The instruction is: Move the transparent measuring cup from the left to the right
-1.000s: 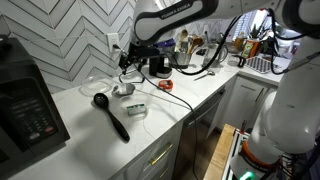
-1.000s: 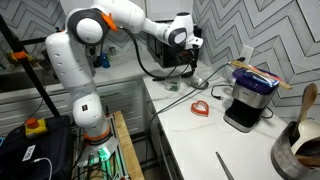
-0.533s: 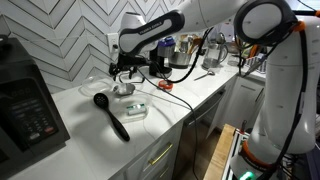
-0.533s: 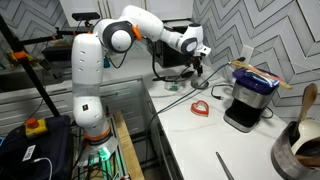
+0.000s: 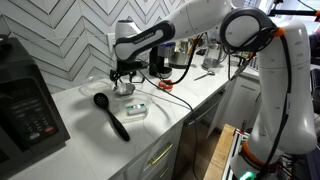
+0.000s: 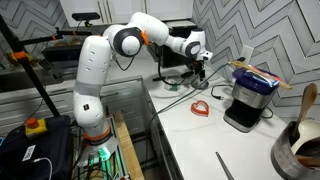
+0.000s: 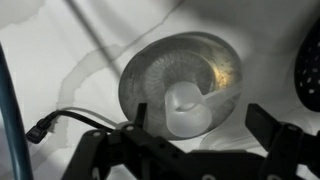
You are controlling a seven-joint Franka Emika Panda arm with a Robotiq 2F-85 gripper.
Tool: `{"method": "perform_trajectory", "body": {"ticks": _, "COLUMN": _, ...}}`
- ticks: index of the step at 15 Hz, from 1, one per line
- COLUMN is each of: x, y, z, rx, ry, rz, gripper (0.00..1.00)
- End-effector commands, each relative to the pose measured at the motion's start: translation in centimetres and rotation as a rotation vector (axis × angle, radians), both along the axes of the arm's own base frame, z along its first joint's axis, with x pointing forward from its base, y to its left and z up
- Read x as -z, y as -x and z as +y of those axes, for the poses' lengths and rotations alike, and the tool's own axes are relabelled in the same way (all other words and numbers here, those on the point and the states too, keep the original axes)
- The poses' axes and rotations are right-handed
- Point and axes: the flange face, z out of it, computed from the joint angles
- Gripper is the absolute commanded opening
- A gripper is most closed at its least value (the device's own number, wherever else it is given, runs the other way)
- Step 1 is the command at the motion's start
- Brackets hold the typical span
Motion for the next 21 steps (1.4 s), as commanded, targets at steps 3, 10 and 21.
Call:
{"method": "perform_trajectory", "body": {"ticks": 3, "x": 0.5, "y": 0.1, "z": 1.6, "rx": -0.081, "ry": 0.072, "rz": 0.013, "gripper": 0.94}}
{"method": "perform_trajectory", "body": {"ticks": 10, "x": 0.9, "y": -0.8, "z": 2.6, "rx": -0.162, "ry": 0.122, "rz": -0.018, "gripper": 0.96}}
{"method": "perform_trajectory", "body": {"ticks": 21, "x": 2.4, "y": -1.7, "z": 3.1, "rx": -0.211, "ry": 0.134, "rz": -0.009, "gripper": 0.49}}
